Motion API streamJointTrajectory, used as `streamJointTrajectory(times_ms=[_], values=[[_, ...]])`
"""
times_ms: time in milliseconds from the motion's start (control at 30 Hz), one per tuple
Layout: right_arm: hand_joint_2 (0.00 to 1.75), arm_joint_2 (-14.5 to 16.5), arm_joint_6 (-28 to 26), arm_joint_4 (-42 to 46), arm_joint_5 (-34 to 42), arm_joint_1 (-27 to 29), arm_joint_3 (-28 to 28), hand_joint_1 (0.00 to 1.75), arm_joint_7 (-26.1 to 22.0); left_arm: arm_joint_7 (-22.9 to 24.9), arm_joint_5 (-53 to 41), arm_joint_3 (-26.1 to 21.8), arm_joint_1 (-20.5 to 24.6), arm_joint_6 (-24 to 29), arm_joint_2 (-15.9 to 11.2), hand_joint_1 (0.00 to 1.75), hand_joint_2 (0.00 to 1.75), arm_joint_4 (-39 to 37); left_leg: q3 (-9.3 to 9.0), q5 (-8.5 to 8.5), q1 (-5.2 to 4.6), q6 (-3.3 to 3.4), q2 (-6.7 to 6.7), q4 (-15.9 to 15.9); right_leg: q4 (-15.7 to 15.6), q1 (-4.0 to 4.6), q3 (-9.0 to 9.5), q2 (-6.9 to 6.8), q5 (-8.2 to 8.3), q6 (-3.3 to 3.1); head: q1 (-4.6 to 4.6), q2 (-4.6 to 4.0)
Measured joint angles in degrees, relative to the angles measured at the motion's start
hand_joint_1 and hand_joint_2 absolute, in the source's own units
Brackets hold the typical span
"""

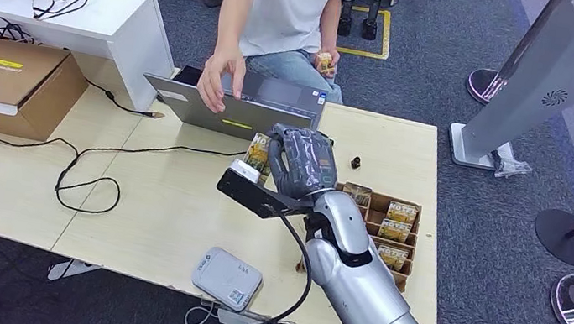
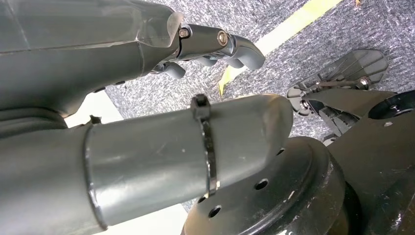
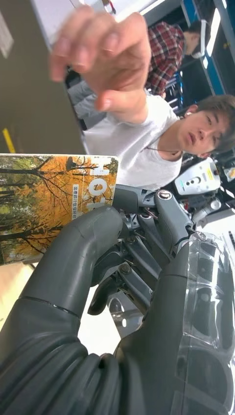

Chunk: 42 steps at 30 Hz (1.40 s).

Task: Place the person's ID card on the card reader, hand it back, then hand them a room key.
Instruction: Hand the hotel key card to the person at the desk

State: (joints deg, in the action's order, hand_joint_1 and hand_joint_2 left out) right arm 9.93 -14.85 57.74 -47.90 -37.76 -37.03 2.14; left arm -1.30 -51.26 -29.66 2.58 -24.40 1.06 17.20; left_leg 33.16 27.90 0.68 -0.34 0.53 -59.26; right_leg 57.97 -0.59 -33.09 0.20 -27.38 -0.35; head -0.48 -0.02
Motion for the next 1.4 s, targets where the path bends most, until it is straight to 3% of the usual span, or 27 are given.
streamJointTrajectory(times_ms=[500,1200,1233,1333,1367,1400], values=[[1.75,2.1,-1.2,-10.0,-4.3,-7.9,5.7,1.75,5.4,1.2,-1.6,0.0,0.9,-0.3,0.3,0.0,0.0,0.7,0.0,-0.02,0.0,-0.03,0.0,0.0,0.0,0.0,0.0,0.0,0.03,-0.01,-0.01,0.0],[1.75,3.7,-3.2,-19.2,-7.6,-12.5,11.2,1.75,5.2,1.3,-2.0,0.0,0.9,-0.4,0.6,0.0,0.0,1.1,0.0,-0.02,0.01,-0.03,0.01,0.0,0.0,0.0,0.0,0.0,0.04,0.0,0.0,0.0],[1.75,3.7,-3.3,-19.4,-7.7,-12.6,11.3,1.54,5.0,1.3,-2.0,0.0,0.9,-0.4,0.6,0.0,0.0,1.1,0.0,-0.02,0.01,-0.03,0.01,0.0,0.0,0.0,0.0,0.0,0.04,0.0,0.0,0.0],[1.75,3.8,-3.8,-19.5,-7.8,-12.7,11.5,0.24,4.3,1.3,-2.1,0.0,0.9,-0.4,0.6,0.0,0.0,1.2,0.0,-0.02,0.0,-0.03,0.01,0.0,0.0,0.0,0.0,0.0,0.04,0.0,0.0,0.0],[1.75,3.9,-4.2,-19.5,-7.9,-12.7,11.6,0.0,4.0,1.3,-2.1,0.0,0.9,-0.4,0.6,0.0,0.0,1.2,0.0,-0.02,0.0,-0.03,0.01,0.0,0.0,0.0,0.0,0.0,0.04,0.0,-0.01,0.0],[1.75,3.9,-4.5,-19.5,-8.0,-12.7,11.7,0.0,3.8,1.3,-2.2,0.0,0.9,-0.4,0.6,0.0,0.0,1.2,0.0,-0.02,0.0,-0.03,0.01,0.0,0.0,0.0,0.0,0.0,0.04,0.0,-0.01,0.0]])
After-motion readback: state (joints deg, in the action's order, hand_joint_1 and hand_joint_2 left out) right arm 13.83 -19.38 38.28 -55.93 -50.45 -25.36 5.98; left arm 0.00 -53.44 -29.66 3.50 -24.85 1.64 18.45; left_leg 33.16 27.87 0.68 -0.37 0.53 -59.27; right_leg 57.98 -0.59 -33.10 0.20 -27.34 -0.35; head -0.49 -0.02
